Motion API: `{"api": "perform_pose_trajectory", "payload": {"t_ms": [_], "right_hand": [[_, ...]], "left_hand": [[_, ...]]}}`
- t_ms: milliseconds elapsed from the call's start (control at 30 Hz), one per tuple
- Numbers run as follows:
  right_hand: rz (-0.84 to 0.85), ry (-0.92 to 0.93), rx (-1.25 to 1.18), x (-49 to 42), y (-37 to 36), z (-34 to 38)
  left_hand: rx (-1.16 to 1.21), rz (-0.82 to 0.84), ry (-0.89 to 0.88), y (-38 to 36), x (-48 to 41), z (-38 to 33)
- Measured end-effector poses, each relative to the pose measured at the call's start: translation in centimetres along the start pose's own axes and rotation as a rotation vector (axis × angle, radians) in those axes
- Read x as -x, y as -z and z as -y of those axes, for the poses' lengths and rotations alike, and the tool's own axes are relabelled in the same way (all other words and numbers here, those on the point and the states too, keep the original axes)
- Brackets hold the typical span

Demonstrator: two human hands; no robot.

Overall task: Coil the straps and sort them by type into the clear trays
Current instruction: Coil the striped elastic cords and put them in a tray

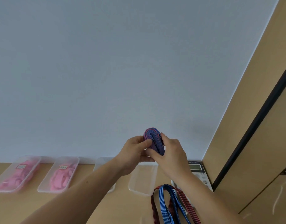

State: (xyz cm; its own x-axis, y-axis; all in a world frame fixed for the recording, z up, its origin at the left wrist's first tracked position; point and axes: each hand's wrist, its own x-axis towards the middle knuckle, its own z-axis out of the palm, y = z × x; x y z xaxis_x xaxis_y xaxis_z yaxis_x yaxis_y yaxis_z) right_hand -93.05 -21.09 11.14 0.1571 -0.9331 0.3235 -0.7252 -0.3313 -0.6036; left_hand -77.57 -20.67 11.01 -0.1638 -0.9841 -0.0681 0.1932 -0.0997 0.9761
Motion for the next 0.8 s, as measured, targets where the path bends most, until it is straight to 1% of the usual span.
{"api": "perform_pose_trajectory", "payload": {"t_ms": [167,200,467,600,700,800], "right_hand": [[0.076,0.011,-0.012,-0.2,-0.3,0.0],[0.077,0.000,-0.012,-0.4,-1.3,0.4],[0.081,-0.157,-0.292,0.1,-3.3,0.6],[0.179,-0.267,-0.413,-0.2,-4.0,0.1],[0.262,-0.324,-0.353,-0.6,-4.9,-0.6],[0.254,-0.387,-0.278,-1.3,-6.4,-1.6]], "left_hand": [[0.132,0.033,0.065,1.8,0.4,0.6],[0.161,0.060,0.097,3.0,0.4,0.9],[0.244,0.153,0.200,5.7,0.3,2.3],[0.239,0.232,0.269,7.1,-0.2,3.4],[0.196,0.242,0.342,7.3,-1.2,4.6],[0.116,0.176,0.391,7.2,-2.9,6.2]]}}
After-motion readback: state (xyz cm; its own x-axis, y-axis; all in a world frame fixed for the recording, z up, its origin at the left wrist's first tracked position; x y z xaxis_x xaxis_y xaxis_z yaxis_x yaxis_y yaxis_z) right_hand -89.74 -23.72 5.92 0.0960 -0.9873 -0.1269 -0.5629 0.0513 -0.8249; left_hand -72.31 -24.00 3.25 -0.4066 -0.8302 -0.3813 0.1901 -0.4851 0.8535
